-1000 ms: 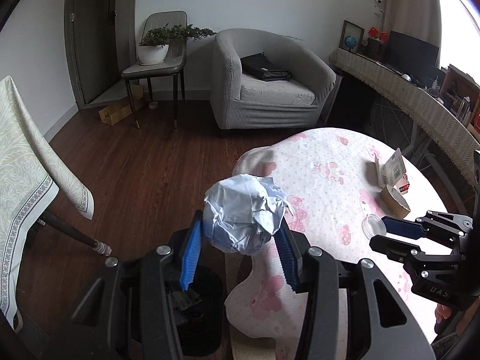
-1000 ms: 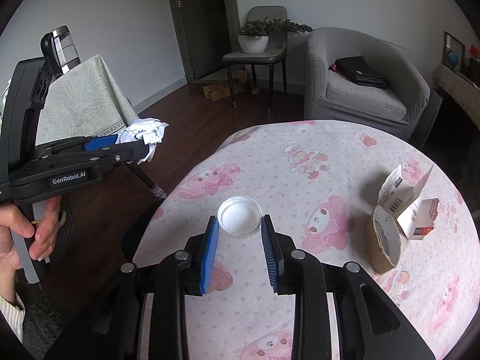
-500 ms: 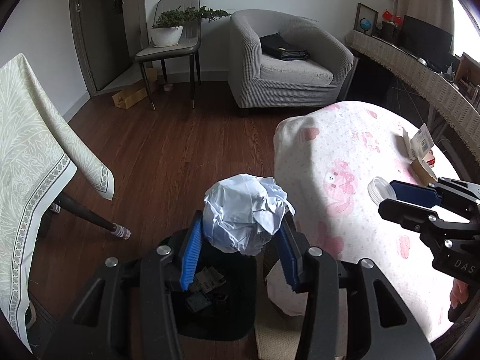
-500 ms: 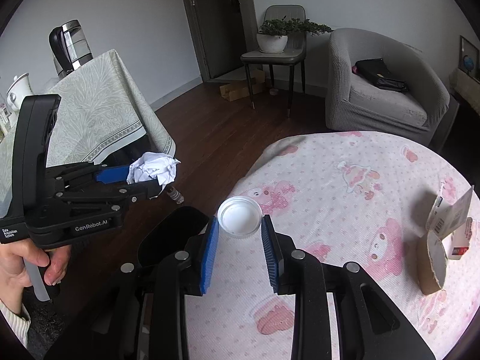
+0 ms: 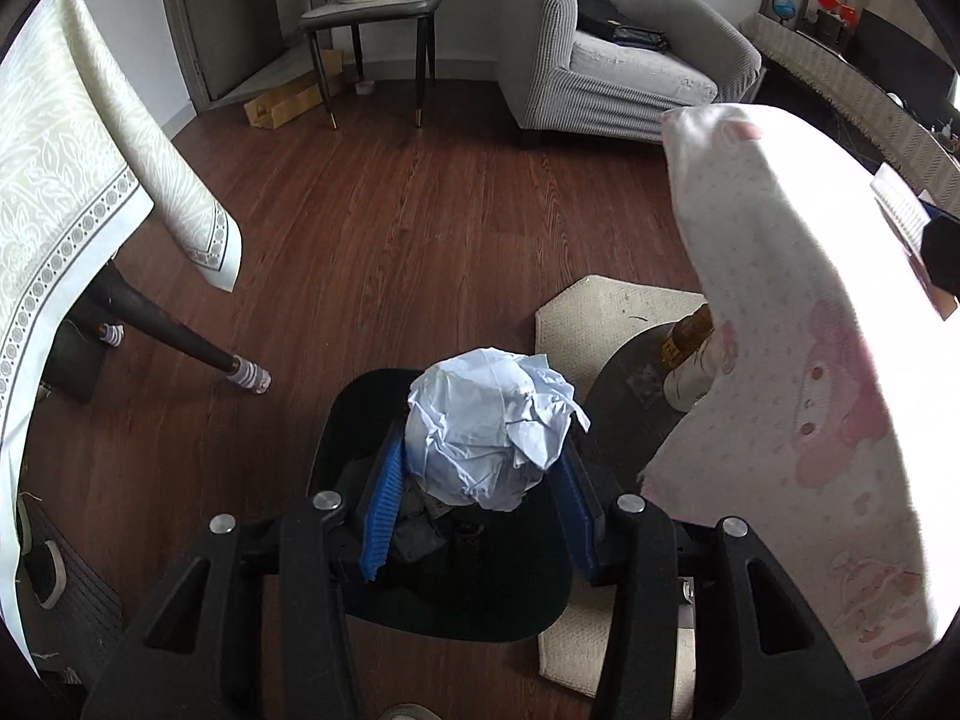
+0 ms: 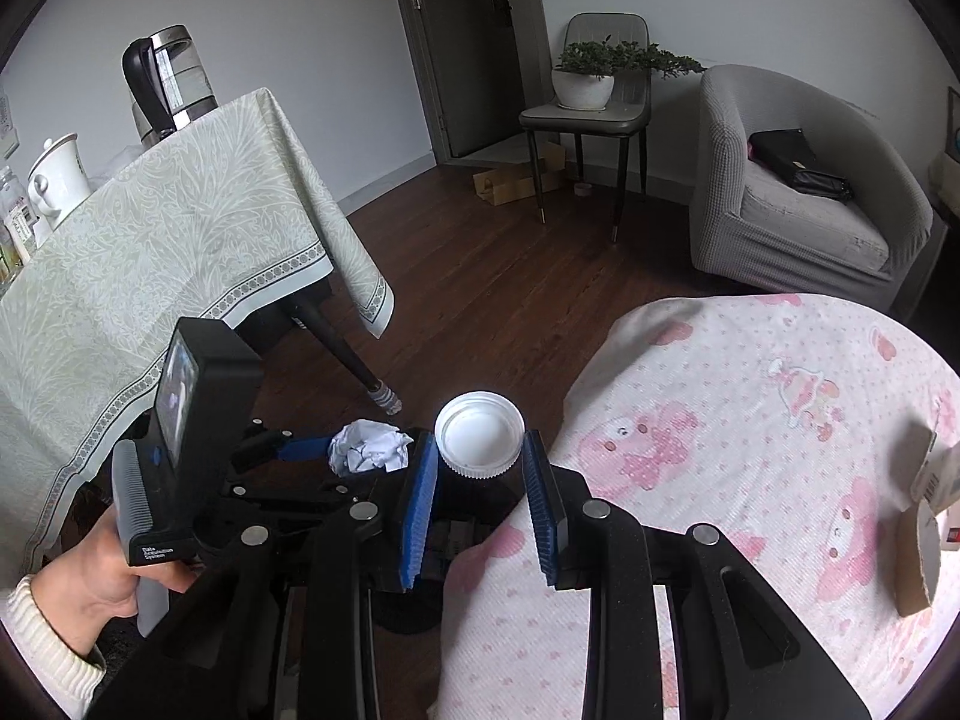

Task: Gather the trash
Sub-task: 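Open the left gripper to drop the foil ball while the right drops the cap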

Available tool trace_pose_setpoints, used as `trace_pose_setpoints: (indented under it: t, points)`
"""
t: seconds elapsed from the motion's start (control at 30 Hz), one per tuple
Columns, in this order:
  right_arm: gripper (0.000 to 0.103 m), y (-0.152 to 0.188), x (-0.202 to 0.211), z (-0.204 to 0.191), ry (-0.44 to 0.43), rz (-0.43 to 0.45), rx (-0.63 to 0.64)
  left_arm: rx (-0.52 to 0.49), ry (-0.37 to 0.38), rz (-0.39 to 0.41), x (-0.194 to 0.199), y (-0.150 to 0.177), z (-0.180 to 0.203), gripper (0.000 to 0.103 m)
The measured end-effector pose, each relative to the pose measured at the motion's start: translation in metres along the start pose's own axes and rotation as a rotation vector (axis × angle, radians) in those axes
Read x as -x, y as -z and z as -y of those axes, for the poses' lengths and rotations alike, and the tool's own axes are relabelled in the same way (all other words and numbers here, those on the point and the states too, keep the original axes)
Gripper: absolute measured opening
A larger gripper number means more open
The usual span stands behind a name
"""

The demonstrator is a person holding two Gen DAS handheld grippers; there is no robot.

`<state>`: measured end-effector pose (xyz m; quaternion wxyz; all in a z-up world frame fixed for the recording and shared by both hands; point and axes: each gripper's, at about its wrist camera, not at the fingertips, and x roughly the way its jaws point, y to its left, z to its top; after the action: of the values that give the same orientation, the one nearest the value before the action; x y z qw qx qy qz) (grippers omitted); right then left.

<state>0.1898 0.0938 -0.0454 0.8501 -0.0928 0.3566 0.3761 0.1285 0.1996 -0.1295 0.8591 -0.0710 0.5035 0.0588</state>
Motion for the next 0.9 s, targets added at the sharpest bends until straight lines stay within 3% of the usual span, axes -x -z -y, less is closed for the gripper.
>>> trace_pose_setpoints:
  t: [0.47,0.67,0.9]
  points:
    - [0.029,-0.003,-0.057,-0.042,-0.020,-0.075,0.025,0.038,-0.028,-0.159,-0.050,0.036,-0.046,0.057]
    - [0.029,-0.001,-0.088,-0.062,-0.013,-0.117,0.059,0.030,-0.042,-0.144,-0.046,0.046,-0.060,0.067]
    - [0.029,0.009,-0.125,-0.076,0.001,-0.189,0.081,0.074,-0.061,-0.114,-0.029,0.049,-0.090,0.067]
